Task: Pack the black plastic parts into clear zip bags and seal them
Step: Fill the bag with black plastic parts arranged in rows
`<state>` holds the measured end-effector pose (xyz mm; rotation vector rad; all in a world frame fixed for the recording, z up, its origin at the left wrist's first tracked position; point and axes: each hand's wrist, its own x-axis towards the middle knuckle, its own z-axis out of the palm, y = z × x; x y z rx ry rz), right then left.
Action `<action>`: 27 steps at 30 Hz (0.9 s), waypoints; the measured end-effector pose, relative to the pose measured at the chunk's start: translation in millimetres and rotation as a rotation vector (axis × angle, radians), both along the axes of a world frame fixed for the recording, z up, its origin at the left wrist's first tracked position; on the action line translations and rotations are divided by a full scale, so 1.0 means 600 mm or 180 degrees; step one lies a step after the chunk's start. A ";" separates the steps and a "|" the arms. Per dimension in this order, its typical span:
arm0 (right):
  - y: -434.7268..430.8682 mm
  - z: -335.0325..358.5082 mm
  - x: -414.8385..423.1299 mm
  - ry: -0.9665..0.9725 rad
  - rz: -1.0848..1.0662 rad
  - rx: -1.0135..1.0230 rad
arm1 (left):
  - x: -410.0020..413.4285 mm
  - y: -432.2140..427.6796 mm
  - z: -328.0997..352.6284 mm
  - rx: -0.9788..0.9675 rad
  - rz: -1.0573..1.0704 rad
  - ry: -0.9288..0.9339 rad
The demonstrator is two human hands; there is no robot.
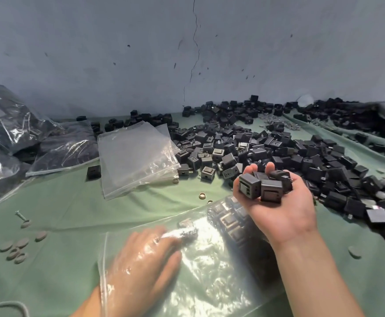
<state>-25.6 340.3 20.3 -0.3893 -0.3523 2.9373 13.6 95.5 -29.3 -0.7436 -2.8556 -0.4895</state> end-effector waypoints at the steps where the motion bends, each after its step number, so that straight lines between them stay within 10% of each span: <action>1: 0.002 0.000 -0.002 -0.0007 0.0011 0.0002 | 0.000 0.006 0.005 -0.0098 0.0031 0.0002; 13: 0.013 -0.005 0.001 -0.0230 -0.0135 -0.0095 | -0.019 0.047 -0.020 0.0042 -0.0255 -0.0739; 18: 0.005 -0.003 0.004 -0.0223 -0.0114 -0.0033 | -0.028 0.062 -0.031 -0.0387 -0.0236 -0.0135; 27: -0.030 -0.009 0.038 0.0057 0.0251 -0.0089 | -0.013 -0.054 0.001 0.1343 0.0122 -0.0615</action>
